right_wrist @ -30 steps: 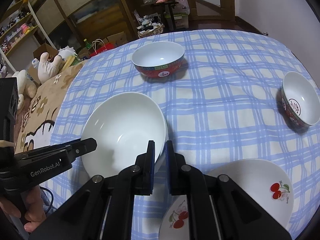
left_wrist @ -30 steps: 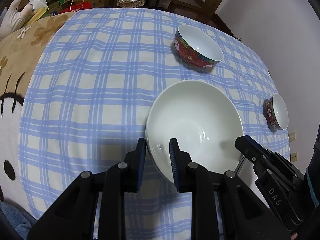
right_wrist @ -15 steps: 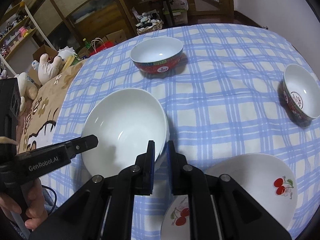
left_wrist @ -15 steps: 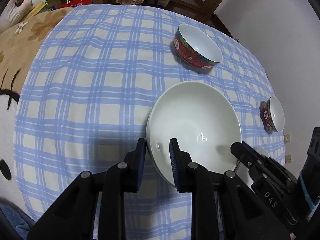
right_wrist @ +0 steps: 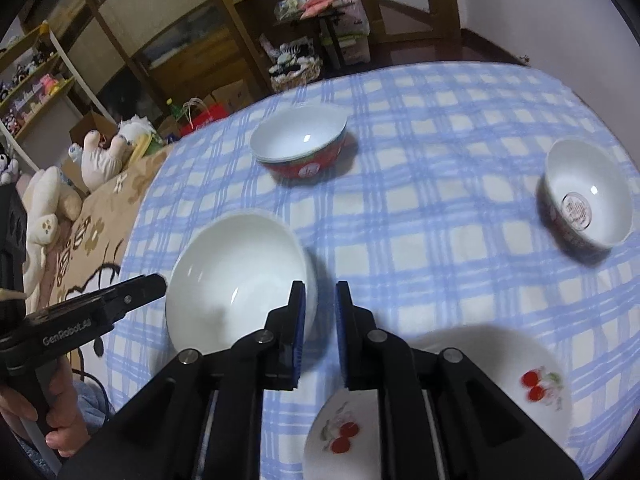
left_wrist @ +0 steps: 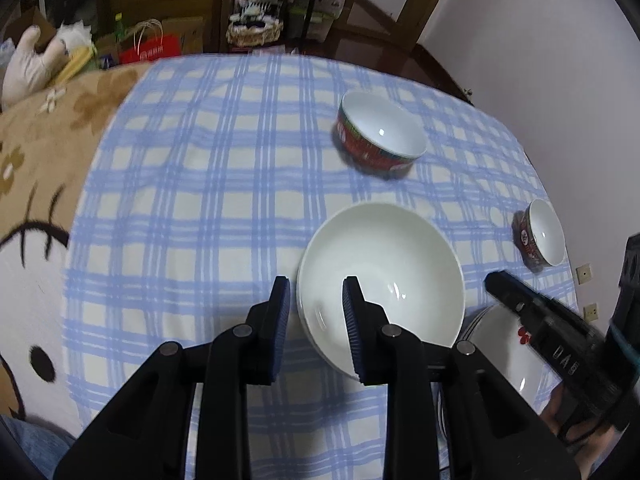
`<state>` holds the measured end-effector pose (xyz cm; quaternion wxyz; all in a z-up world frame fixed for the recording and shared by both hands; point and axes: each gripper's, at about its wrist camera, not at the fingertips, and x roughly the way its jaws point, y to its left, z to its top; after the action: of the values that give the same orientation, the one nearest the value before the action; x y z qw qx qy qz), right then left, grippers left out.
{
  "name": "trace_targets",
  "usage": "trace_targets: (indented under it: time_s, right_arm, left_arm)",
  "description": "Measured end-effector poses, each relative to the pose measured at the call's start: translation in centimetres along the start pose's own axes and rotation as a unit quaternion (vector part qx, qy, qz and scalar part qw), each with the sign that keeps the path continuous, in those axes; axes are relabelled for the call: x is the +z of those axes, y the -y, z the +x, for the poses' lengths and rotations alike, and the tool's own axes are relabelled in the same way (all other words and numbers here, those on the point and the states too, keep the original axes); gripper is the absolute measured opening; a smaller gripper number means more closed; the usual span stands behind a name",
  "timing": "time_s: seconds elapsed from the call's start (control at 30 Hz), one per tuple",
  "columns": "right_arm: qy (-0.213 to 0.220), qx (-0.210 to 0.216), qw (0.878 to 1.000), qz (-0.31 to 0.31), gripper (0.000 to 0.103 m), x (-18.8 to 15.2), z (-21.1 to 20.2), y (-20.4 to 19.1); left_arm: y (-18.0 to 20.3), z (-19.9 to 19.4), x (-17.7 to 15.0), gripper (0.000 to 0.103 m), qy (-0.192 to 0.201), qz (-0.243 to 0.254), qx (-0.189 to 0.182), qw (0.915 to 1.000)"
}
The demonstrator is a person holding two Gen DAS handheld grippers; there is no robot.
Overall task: Organize plates and bowls
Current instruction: 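Lower the large white bowl onto the plate stack and open both grippers, then move both open grippers to the small red-patterned bowl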
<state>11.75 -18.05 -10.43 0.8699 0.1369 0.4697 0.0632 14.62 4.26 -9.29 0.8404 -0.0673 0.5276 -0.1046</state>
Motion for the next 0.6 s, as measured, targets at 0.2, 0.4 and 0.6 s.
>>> trace_targets:
  time_s: [0.2, 0.4, 0.6]
  right_arm:
    - [0.027, -0.015, 0.999, -0.025, 0.053, 3.1, -1.6, 0.7]
    - [0.054, -0.023, 0.997, -0.046, 0.089, 6.0, -2.2, 0.7]
    - [0.067, -0.027, 0.995, -0.068, 0.103, 8.9, -1.3, 0.3]
  left_arm:
    - [0.6, -2.1, 2.2, 0.041, 0.027, 0.021, 0.006, 0.9994]
    - [0.4, -2.6, 4.7, 0.079, 0.037, 0.013, 0.029, 0.9988]
    - [0.9, -1.4, 7.4, 0.093, 0.040, 0.029, 0.066, 0.9966]
